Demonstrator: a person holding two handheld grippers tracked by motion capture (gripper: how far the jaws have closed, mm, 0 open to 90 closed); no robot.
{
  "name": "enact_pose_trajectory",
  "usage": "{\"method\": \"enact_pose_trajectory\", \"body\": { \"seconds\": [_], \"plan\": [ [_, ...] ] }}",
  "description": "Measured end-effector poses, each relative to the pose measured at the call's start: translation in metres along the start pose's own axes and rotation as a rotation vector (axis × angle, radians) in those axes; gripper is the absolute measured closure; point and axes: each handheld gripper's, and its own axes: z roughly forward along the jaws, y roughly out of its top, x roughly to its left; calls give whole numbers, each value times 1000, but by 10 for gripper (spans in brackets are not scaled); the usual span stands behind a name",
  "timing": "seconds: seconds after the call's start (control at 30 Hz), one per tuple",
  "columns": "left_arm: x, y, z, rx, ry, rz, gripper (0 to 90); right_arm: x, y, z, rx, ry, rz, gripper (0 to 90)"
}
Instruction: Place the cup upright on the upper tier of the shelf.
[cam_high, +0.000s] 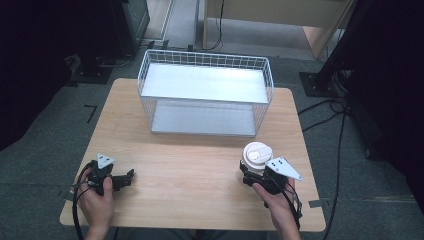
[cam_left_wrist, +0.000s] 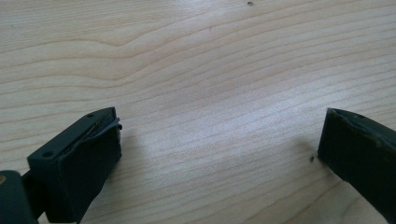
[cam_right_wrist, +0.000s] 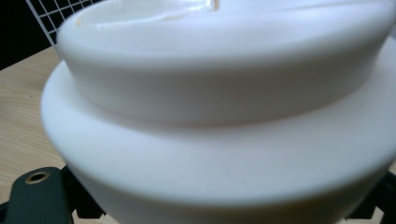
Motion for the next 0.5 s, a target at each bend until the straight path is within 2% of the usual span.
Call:
{"method": "enact_pose_trajectory", "body": {
  "seconds": [0.1,0.23,0.37,0.5],
  "plan": [
    [0,0,0,3,0,3,0,2,0,0,-23,-13,-16,142],
    [0,0,0,3,0,3,0,4,1,1,-44,-8,-14,147],
    [0,0,0,0,0,0,0,7,5,0,-98,-3,-1,148],
    [0,0,0,-1,0,0,0,10,11,0,-126,0,0,148]
  ]
}}
